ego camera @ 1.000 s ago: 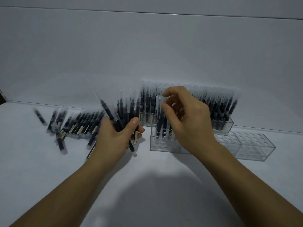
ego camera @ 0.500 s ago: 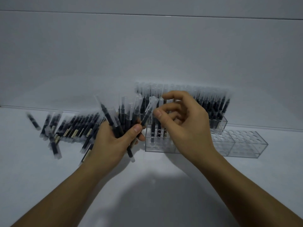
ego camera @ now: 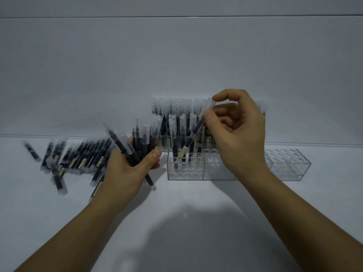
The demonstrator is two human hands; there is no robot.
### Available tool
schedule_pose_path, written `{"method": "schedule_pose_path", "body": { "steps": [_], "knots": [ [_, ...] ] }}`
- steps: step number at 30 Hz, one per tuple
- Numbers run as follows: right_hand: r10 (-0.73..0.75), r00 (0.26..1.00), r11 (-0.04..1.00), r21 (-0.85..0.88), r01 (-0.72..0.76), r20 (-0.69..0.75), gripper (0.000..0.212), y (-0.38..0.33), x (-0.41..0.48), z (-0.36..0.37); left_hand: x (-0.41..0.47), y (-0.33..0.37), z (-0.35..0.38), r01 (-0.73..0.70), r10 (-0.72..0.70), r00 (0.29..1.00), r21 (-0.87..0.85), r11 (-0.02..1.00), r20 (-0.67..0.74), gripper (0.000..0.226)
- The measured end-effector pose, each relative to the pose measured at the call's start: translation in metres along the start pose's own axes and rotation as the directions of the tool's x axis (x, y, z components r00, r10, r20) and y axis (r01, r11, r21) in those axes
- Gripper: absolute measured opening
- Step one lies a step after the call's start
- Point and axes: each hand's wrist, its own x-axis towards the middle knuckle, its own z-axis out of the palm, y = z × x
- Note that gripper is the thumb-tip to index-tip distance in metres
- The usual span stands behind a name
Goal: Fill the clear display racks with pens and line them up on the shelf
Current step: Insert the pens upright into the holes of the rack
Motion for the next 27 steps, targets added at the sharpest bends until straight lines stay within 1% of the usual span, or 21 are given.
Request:
{"method": "schedule_pose_path", "body": {
  "steps": [4, 11, 15, 22, 27],
  "knots": [
    [-0.073, 0.997, 0.992, -0.102, 0.072, -0.005, 0.018, 0.003, 0.003, -0.005, 0.003, -0.003, -0.001, 0.018, -0.020, 0.999, -0.058, 0.998, -0.041, 0.015],
    [-0.102, 0.995, 0.985, -0.138, 0.103, 0.015, 0.020, 0.009, 0.006, -0.002, 0.005, -0.002, 0.000, -0.006, 0.004, 0.999, -0.031, 0.999, -0.038, 0.019],
    [-0.100, 0.993, 0.982, -0.156, 0.109, 0.066, 0.019, 0.014, 0.007, 0.002, 0.005, -0.002, 0.001, -0.009, 0.007, 0.999, -0.036, 0.999, -0.035, 0.017],
    [-0.142, 0.975, 0.943, -0.277, 0.186, 0.172, 0.020, 0.021, 0.002, 0.009, 0.005, -0.001, 0.001, -0.016, 0.015, 0.999, -0.045, 0.999, -0.032, 0.014],
    [-0.153, 0.971, 0.925, -0.318, 0.206, 0.183, 0.021, 0.023, 0.001, 0.012, 0.005, -0.001, 0.001, -0.013, 0.012, 0.999, -0.054, 0.998, -0.034, 0.015]
  ]
}}
